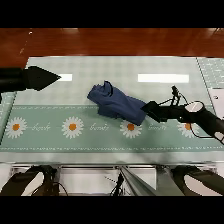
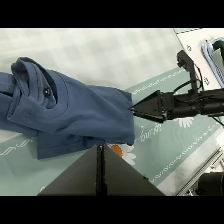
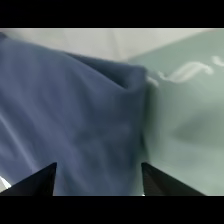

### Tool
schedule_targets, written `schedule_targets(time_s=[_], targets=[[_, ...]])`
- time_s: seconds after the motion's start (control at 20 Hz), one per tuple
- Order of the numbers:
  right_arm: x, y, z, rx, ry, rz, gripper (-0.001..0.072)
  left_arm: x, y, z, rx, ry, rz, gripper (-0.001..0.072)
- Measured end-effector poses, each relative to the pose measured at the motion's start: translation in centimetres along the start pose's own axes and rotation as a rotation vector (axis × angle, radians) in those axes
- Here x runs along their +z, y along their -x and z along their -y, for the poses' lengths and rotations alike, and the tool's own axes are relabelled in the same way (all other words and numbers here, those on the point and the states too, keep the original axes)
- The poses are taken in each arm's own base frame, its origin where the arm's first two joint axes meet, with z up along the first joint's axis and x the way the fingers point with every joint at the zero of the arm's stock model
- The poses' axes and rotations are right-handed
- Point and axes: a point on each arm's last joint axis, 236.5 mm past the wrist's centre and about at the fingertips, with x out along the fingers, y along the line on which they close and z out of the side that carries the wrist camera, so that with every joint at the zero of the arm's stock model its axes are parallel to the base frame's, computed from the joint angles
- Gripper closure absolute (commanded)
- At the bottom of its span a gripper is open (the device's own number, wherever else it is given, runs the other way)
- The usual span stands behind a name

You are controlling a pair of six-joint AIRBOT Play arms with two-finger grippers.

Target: Fold the shirts.

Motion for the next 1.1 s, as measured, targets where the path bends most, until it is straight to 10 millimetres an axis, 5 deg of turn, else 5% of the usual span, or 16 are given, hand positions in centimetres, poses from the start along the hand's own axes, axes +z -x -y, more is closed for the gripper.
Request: schedule_targets(time_s=[0.05,0.1,0.25,0.35,0.5,0.7,0.85,1.1], targets=[[0.0,-0.8,-0.3,0.011,-0.026,0.014,0.0551,0.0,0.0,0.0,0.000,0.000,0.000,0.0689],[0.1,-1.4,-0.8,0.025,-0.054,0.028,0.0689,0.0,0.0,0.0,0.000,-0.001,0.000,0.0689],[0.7,-1.6,-2.2,0.070,-0.067,0.053,0.0690,0.0,0.0,0.0,0.000,-0.002,0.000,0.0689],[2.2,0.2,-4.3,0.128,-0.022,0.082,0.0690,0.0,0.0,0.0,0.000,-0.002,-0.001,0.0688],[5.0,6.7,-8.8,0.218,0.143,0.143,0.0690,0.0,-0.1,0.0,-0.001,-0.001,-0.001,0.0689],[8.8,19.3,-11.3,0.156,0.273,0.318,0.0690,0.5,-0.6,-0.8,0.010,0.015,0.011,0.0689],[10.3,28.3,-9.0,0.002,0.256,0.450,0.0692,1.1,-1.1,-1.7,0.023,0.031,0.028,0.0688],[8.3,37.6,1.7,-0.352,0.004,0.509,0.0692,1.4,-1.6,-2.5,0.031,0.009,0.032,0.0688]])
